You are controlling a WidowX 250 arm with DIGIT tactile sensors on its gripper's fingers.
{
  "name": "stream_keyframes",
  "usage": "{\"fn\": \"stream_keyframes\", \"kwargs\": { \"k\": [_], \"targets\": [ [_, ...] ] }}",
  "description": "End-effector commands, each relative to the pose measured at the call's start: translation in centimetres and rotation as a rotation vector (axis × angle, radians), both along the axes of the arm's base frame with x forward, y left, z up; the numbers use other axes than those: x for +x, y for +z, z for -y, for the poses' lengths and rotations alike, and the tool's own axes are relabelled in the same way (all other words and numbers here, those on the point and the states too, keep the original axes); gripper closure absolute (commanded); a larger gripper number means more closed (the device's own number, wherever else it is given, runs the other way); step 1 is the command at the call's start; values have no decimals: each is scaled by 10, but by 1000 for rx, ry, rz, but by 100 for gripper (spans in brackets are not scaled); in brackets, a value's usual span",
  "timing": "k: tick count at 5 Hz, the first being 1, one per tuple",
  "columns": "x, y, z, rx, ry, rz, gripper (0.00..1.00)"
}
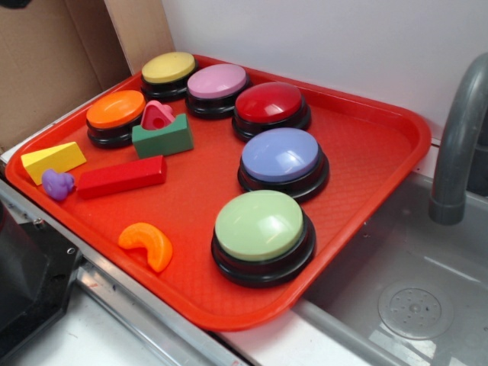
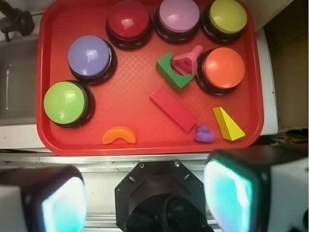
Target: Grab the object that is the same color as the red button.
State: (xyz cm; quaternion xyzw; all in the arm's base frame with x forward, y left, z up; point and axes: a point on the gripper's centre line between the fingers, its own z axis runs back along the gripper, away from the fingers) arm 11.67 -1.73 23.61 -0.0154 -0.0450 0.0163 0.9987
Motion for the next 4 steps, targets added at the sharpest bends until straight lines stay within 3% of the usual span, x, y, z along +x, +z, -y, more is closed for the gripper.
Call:
{"fn": "stream_keyframes", "kwargs": {
  "k": [1,2,4],
  "targets": [
    [0,0,0,0,0,0,0],
    [1,-23,-17,-27,-66,13,0],
    [11,-73,-41,112,-133,31,0]
  ]
}}
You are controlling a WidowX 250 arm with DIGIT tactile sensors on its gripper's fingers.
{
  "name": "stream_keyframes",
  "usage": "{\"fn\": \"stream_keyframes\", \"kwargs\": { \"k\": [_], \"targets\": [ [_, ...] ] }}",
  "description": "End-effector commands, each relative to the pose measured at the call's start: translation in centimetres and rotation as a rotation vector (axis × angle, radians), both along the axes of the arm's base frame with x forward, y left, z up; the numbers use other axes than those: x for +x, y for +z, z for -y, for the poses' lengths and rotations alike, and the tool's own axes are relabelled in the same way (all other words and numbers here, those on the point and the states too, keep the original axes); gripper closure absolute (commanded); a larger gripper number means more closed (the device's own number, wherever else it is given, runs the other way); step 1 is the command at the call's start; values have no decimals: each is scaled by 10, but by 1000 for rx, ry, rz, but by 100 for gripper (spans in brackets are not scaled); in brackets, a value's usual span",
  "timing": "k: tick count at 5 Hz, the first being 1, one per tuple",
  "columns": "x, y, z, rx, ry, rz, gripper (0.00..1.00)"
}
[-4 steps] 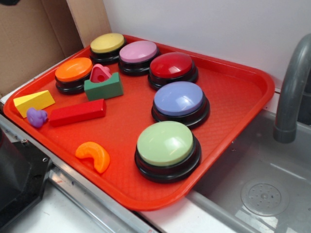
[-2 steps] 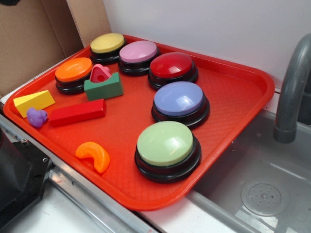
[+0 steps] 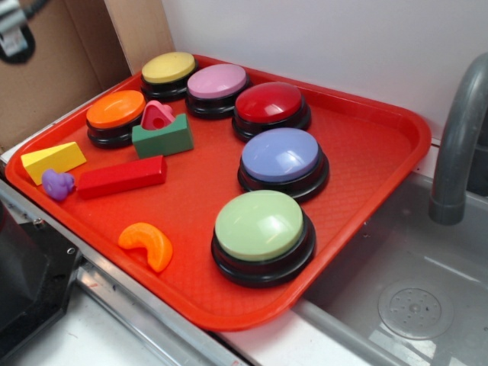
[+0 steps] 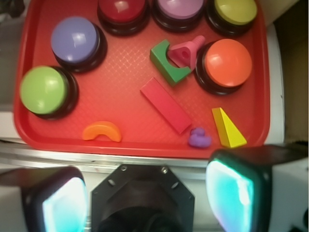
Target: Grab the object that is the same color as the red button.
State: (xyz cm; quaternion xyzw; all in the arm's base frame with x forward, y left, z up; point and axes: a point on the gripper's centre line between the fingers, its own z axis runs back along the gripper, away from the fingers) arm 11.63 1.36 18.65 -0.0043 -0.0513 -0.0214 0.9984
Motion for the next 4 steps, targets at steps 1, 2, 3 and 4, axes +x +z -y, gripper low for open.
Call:
{"fn": "stream_keyframes", "kwargs": {
  "k": [1,2,3,4],
  "targets": [
    [22,-54,-17,124,-95,39,0],
    [32,-84,-25,128,-95,53,0],
    [41,-109,-31,184,-85,54,0],
    [46,-127,-35,189,-74,59,0]
  ]
}}
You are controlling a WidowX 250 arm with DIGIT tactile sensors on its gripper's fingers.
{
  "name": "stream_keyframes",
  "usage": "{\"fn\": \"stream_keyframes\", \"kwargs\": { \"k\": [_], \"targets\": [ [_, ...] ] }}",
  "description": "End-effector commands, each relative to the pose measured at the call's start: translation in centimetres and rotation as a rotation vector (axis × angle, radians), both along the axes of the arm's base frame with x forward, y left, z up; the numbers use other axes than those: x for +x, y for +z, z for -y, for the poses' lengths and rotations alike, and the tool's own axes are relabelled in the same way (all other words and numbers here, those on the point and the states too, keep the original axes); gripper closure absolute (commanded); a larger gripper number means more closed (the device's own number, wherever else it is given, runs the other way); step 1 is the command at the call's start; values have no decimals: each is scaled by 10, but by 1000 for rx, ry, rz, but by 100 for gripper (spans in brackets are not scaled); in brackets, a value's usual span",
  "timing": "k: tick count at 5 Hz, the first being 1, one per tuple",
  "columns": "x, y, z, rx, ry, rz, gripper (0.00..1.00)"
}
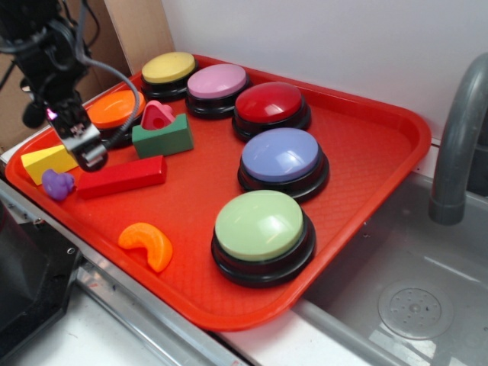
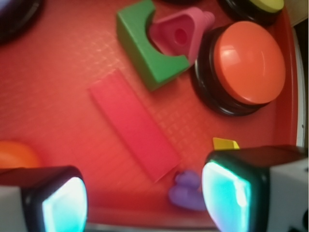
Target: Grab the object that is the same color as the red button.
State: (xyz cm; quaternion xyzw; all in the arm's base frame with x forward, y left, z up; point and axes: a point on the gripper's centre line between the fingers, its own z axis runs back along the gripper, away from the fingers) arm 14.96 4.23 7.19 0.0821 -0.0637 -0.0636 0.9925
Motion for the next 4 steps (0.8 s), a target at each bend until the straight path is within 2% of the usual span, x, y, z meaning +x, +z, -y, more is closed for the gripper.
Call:
{"fn": "stream_keyframes", "kwargs": {
  "k": [1,3,4],
  "targets": [
    [18,-35,-5,20,-18,4,0],
    [22,-60,-2,-7,-59,-41,0],
    [21,-64,-2,-47,-65,-7,100]
  ]
}}
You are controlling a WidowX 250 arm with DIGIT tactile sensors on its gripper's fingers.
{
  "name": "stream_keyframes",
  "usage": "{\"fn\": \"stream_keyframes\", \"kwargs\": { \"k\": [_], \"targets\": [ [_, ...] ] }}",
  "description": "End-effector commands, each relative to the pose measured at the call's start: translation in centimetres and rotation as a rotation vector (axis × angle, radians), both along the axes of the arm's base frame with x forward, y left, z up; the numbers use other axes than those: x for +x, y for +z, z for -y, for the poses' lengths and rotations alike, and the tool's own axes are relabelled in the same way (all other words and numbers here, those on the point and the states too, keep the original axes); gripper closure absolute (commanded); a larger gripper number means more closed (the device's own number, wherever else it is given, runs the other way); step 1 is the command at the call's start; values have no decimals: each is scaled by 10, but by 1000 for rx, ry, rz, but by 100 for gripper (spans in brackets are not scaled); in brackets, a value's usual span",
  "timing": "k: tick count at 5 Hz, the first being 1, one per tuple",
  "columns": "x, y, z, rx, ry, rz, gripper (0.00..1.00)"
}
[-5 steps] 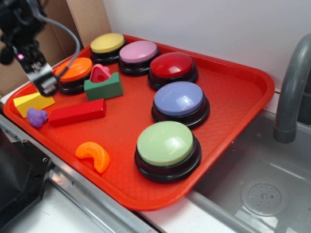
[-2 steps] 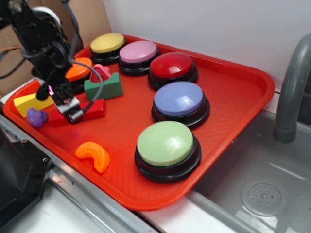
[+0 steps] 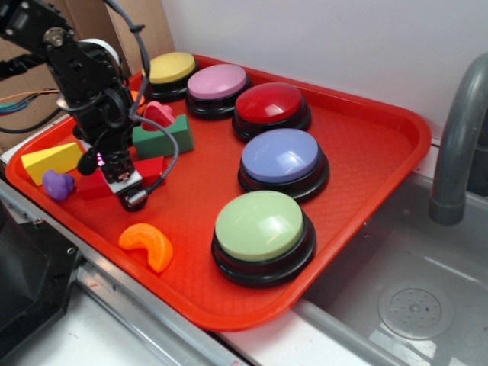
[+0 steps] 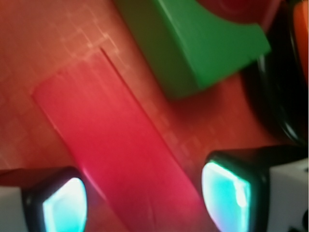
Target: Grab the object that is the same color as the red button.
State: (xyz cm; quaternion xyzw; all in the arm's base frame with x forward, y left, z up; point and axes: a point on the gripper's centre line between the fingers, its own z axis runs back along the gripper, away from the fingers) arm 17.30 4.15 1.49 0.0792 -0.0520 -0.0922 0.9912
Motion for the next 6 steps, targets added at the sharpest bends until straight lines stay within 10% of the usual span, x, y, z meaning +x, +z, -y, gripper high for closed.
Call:
{"fn": "stream_keyframes", "kwargs": {
  "k": [1,6],
  "targets": [
    [-1,-6,0,-62,-28,17,100],
    [-4,103,25,-225,252,-88,100]
  ]
}}
